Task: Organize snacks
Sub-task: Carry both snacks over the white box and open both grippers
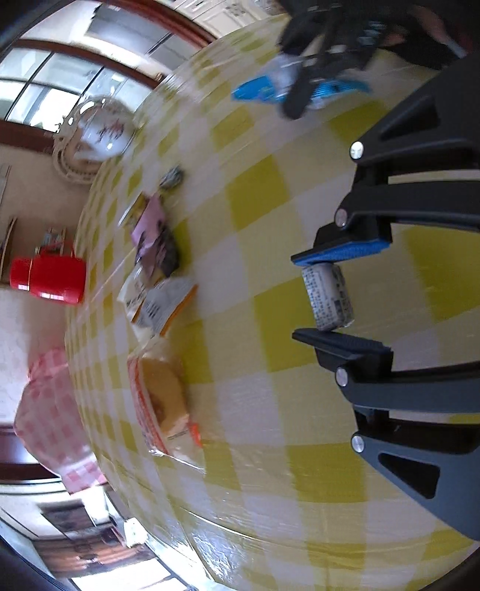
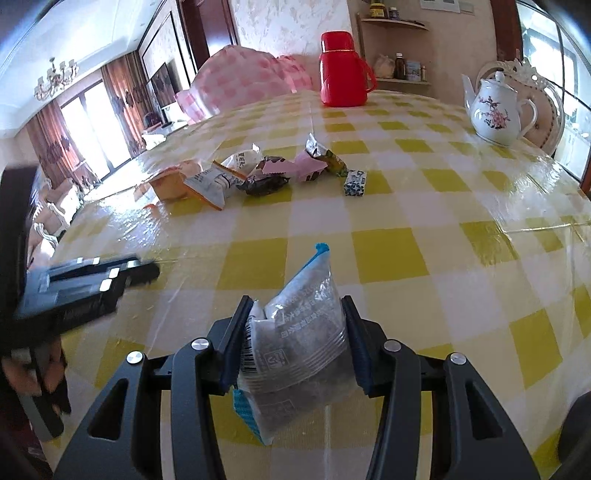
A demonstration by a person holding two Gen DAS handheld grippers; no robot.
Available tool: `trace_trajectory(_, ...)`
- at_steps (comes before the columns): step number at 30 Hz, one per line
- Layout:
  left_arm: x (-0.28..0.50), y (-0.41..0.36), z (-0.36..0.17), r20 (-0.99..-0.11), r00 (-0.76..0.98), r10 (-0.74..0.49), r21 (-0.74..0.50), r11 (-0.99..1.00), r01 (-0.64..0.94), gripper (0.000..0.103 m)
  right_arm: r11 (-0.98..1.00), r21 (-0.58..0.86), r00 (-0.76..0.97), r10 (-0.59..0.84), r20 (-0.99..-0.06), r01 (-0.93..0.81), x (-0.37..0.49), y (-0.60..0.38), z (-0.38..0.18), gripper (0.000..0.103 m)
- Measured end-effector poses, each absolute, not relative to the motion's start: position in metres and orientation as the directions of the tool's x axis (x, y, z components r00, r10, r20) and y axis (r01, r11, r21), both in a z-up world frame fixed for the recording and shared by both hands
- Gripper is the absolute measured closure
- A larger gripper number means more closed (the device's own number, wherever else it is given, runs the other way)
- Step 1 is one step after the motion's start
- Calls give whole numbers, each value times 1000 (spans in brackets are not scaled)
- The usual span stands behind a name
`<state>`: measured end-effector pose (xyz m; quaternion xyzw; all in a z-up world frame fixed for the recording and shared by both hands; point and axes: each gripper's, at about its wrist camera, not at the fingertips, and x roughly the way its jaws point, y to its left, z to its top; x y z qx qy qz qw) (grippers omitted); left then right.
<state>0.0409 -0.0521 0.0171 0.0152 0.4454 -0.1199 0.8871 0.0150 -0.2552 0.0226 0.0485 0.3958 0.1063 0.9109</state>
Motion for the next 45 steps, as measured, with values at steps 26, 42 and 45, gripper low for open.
trace_trajectory(26,-92,24,36,-783,575,-238,-15,931,365,68,942,230,643,334,-689,-243,-84,-179,32,56)
trace_trajectory(42,-145,130,42,-760,624,-181,-14,965,263,68,882,150,591,417,-690,-447,-119,-55,53,56)
trace_trajectory(45,-154,151,40,-762,625,-168,-22,972,234,68,861,133,573,434,-695,-491,-125,-29,55,56)
